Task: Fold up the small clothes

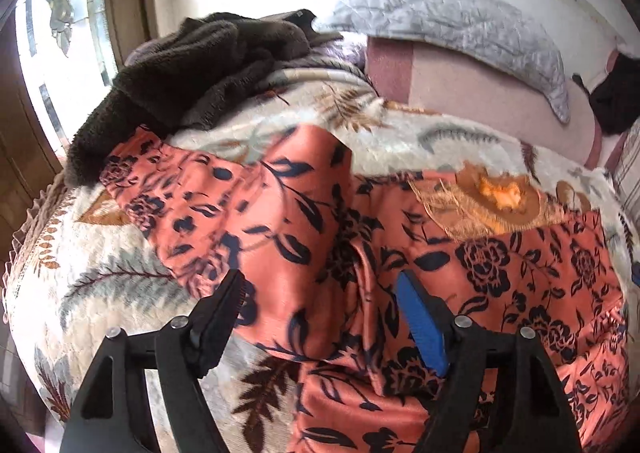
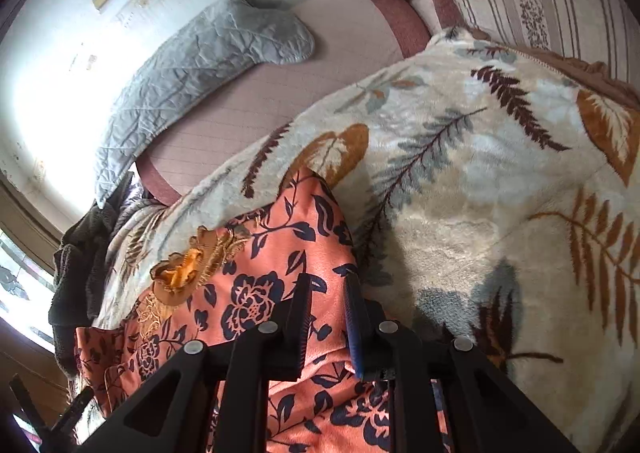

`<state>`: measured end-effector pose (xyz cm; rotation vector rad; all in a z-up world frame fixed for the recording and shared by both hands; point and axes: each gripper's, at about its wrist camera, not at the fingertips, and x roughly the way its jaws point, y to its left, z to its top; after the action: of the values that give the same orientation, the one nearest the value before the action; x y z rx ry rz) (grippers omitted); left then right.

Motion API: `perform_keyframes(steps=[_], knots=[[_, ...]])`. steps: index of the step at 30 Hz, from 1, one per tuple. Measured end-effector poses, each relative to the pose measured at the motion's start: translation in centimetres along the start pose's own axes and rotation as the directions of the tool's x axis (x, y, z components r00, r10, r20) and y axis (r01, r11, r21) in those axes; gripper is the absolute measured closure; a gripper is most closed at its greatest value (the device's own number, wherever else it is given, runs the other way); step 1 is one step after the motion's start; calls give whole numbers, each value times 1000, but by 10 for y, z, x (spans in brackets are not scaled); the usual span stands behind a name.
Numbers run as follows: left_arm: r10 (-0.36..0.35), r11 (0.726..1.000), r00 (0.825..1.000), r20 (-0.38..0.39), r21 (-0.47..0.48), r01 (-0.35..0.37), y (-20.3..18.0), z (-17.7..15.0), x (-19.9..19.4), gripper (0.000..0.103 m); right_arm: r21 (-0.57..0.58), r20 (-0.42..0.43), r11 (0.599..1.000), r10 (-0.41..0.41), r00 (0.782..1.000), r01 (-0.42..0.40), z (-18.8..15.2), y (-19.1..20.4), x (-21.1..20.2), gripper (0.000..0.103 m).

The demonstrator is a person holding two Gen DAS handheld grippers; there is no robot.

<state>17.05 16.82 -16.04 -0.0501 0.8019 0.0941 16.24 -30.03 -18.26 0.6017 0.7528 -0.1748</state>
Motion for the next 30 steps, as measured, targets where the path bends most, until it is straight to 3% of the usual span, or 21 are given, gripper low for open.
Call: perform_keyframes(steps=[2,5,7,8,11,16,18,20,21,22,23,25,27,29,30], knots=[[64,996,996,69,-62,-59,27,5,-12,13,-6,30,999,35,999,-35,-3,6,-15,83],[125,971,991,54,-214,-111,81,11,-9,11,-40,14,994,102,995,-101,-17,21,-27,68],[143,932,990,-5,-335,-137,120,12,6,11,-62,-12,986,155,988,-156,-32,32,-32,35],[151,908,988,-35,-391,-152,138,12,14,11,-62,-14,981,184,983,-184,-41,37,-35,26],[164,849,983,-78,-496,-181,181,13,35,11,-109,-63,969,218,974,-223,-59,56,-30,26],[63,804,993,-96,-585,-108,230,22,82,11,-141,-113,961,222,968,-237,-72,69,-12,26],[22,776,993,-113,-624,-89,238,23,101,18,-146,-123,962,215,969,-232,-71,69,-4,26],[58,786,995,-83,-611,-96,236,31,107,28,-151,-129,964,202,971,-221,-69,69,4,26],[45,800,996,-75,-594,-81,234,37,113,38,-147,-132,965,200,971,-219,-67,69,8,26],[0,809,997,-82,-586,-48,232,41,122,61,-141,-136,966,199,971,-217,-66,69,12,26],[-32,806,995,-97,-591,-31,232,43,133,70,-135,-141,967,198,970,-217,-64,69,16,26],[11,816,996,-90,-574,-61,226,47,140,76,-130,-151,968,194,969,-214,-61,68,21,27],[48,827,993,-105,-553,-98,219,52,142,90,-126,-149,969,192,970,-211,-59,66,22,27],[29,824,998,-63,-563,-60,212,58,135,96,-120,-134,969,199,971,-216,-54,62,19,28],[41,837,998,-42,-545,-57,204,63,128,96,-116,-121,969,202,972,-216,-51,61,16,28]])
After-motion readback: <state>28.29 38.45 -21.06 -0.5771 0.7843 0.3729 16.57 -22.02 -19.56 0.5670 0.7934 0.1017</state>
